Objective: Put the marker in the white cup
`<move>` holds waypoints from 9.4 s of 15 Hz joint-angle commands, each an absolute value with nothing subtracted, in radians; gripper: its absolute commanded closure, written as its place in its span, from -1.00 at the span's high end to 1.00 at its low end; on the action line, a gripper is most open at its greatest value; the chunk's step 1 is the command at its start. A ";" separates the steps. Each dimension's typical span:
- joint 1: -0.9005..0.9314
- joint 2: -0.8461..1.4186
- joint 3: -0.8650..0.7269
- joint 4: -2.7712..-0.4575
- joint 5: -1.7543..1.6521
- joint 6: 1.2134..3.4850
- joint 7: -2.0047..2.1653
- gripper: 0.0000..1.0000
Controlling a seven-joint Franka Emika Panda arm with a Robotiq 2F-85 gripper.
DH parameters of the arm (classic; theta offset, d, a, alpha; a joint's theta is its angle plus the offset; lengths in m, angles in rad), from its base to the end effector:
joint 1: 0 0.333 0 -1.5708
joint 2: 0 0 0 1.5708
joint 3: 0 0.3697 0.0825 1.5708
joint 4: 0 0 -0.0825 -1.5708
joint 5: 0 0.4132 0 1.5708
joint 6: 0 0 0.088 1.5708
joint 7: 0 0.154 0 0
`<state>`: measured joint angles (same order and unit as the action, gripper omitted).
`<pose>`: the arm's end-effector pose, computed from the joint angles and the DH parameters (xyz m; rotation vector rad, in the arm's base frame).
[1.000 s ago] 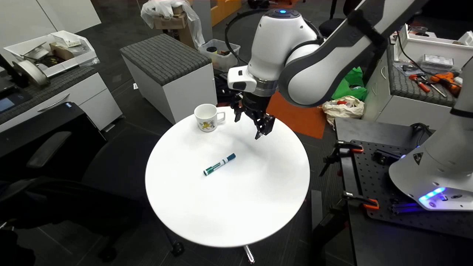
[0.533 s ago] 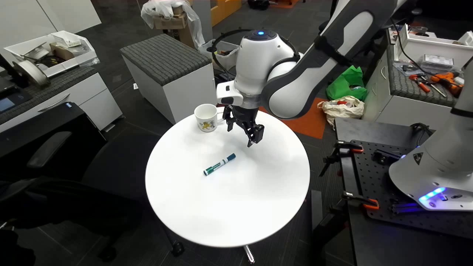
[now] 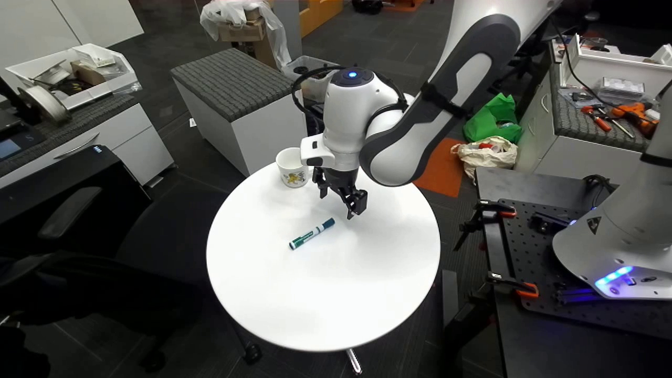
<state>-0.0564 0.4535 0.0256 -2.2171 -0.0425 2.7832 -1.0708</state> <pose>0.6017 -0.0169 0.1554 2.6400 1.5748 0.1431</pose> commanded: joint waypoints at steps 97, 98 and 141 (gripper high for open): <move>-0.022 0.235 -0.093 -2.055 -0.862 2.219 -0.411 -0.90; -0.023 0.246 -0.088 -2.042 -0.869 2.213 -0.414 -0.90; 0.023 0.804 -0.033 -1.508 -1.190 2.083 -0.659 -0.90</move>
<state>0.0155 0.7607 -0.0360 -1.5770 -1.1845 2.1295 -0.6535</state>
